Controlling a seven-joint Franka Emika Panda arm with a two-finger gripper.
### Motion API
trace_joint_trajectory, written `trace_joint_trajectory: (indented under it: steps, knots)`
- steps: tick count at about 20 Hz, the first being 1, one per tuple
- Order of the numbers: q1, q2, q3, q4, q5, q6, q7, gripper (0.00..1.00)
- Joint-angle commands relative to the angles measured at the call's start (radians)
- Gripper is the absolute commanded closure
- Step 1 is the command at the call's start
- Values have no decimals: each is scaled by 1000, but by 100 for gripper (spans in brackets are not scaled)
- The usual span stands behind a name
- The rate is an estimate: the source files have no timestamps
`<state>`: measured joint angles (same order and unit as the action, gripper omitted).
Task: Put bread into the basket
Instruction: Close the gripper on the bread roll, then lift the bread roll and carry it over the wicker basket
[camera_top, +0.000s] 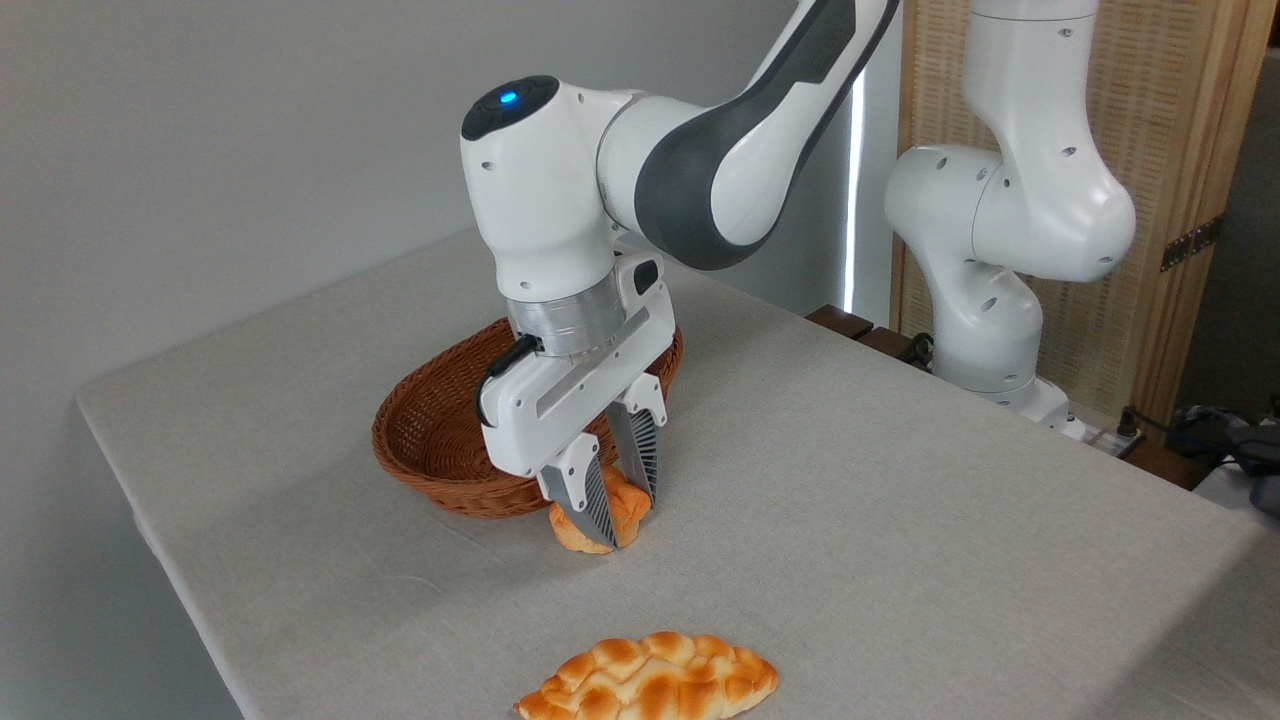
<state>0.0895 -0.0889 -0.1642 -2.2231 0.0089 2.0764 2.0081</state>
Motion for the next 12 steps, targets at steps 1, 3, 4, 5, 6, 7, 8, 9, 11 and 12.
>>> trace_joint_trajectory:
  steps: [1,3,4,5,6,7,8,9,11,12]
  knots:
    - [-7,-11,8,-7,-13,7,-8,63]
    - [-7,-15,11,-7,-13,-1,-6,63]
    - [-7,-17,14,-6,-13,-4,-6,63]
    - [-7,-23,15,-6,-13,-10,-3,63]
    - [-5,-34,17,-4,-13,-16,0,63]
    - [-2,-38,18,-4,-13,-16,0,63]
    - [1,-46,20,-3,-13,-19,0,63]
    - [4,-57,21,-3,-13,-25,-2,63]
    - [4,-72,46,-1,-12,-39,0,63]
    - [4,-78,48,-1,-10,-47,1,63]
